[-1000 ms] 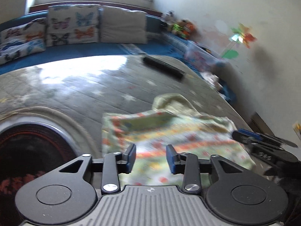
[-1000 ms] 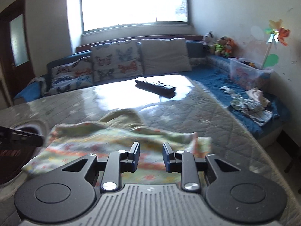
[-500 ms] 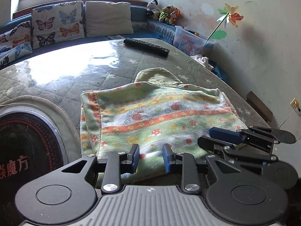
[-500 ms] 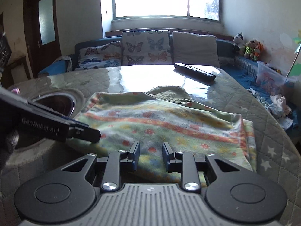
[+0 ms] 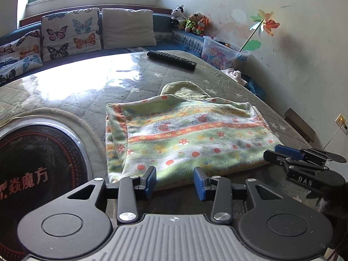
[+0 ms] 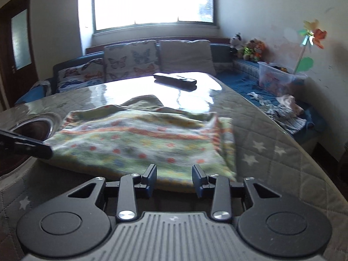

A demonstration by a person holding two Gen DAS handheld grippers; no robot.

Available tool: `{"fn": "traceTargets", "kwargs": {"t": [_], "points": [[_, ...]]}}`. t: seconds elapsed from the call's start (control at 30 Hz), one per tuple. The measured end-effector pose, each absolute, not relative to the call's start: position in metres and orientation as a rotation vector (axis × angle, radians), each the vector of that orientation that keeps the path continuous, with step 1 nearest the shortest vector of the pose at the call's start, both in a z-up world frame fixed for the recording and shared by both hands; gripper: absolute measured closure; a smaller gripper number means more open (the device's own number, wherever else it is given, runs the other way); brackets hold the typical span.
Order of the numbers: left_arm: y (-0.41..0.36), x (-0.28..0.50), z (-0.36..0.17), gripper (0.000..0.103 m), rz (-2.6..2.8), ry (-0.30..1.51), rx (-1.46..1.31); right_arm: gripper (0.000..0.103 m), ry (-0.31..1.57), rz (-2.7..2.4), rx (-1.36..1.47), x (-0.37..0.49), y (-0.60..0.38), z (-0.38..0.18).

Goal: Fold clothes

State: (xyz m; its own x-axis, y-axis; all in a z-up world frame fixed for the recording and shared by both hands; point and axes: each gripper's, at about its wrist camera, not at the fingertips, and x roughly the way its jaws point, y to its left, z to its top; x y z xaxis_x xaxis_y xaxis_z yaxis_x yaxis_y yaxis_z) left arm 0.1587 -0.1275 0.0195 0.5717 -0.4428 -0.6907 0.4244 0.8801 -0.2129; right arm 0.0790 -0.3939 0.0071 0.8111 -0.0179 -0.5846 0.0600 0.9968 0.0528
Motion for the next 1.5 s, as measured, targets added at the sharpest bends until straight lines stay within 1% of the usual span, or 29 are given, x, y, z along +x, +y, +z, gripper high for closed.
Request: {"fn": "traceTargets", "kwargs": {"t": [0.07,0.13,0.2,0.23,0.27,0.3,0.33,0.37,0.43,0.5,0.53,0.6,0.67,0.73,0.8,0.87,0.93,1.1,1.5], "points": [[-0.125,0.154,0.02,0.057,-0.504,0.812,-0.026,0.065,0.622,-0.064,0.089,0.075,-0.4,0.006],[-0.122,0.148,0.021,0.049,-0.5,0.806,-0.023,0.064,0.618,-0.078,0.1,0.07,-0.403,0.006],[-0.12,0.142,0.022,0.046,-0.498,0.798,-0.018,0.059,0.612,-0.081,0.098,0.066,-0.402,0.008],[-0.12,0.139,0.022,0.042,-0.497,0.795,-0.015,0.053,0.606,-0.082,0.094,0.064,-0.401,0.009],[-0.119,0.136,0.022,0.039,-0.495,0.79,-0.012,0.05,0.599,-0.08,0.092,0.063,-0.398,0.01],[-0.119,0.132,0.022,0.032,-0.493,0.786,-0.01,0.048,0.593,-0.077,0.093,0.061,-0.396,0.011],[-0.118,0.129,0.022,0.027,-0.489,0.778,-0.006,0.045,0.587,-0.075,0.094,0.059,-0.394,0.012],[-0.118,0.126,0.023,0.026,-0.485,0.772,-0.002,0.038,0.584,-0.073,0.094,0.058,-0.391,0.013],[-0.116,0.119,0.024,0.02,-0.481,0.762,0.002,0.031,0.575,-0.072,0.088,0.055,-0.387,0.014],[-0.114,0.114,0.024,0.015,-0.474,0.754,0.003,0.027,0.574,-0.067,0.088,0.053,-0.384,0.014],[-0.112,0.111,0.024,0.012,-0.468,0.748,0.004,0.022,0.574,-0.065,0.088,0.052,-0.382,0.014],[-0.11,0.106,0.024,0.009,-0.457,0.743,0.005,0.02,0.567,-0.061,0.087,0.048,-0.377,0.014],[-0.107,0.101,0.024,0.005,-0.45,0.74,0.002,0.015,0.566,-0.055,0.09,0.045,-0.373,0.014],[-0.104,0.097,0.023,0.001,-0.446,0.736,-0.001,0.013,0.565,-0.048,0.09,0.041,-0.369,0.014],[-0.102,0.092,0.022,0.0,-0.439,0.732,0.002,0.01,0.562,-0.043,0.081,0.038,-0.363,0.014],[-0.1,0.088,0.02,0.0,-0.432,0.733,0.007,0.004,0.558,-0.046,0.071,0.034,-0.358,0.015],[-0.098,0.085,0.017,0.0,-0.427,0.742,0.007,0.0,0.554,-0.054,0.062,0.031,-0.353,0.015],[-0.094,0.077,0.012,0.0,-0.411,0.767,0.009,0.0,0.551,-0.05,0.054,0.026,-0.343,0.016],[-0.092,0.059,0.01,0.0,-0.382,0.753,0.05,0.0,0.575,-0.086,0.028,0.018,-0.328,0.012]]}}
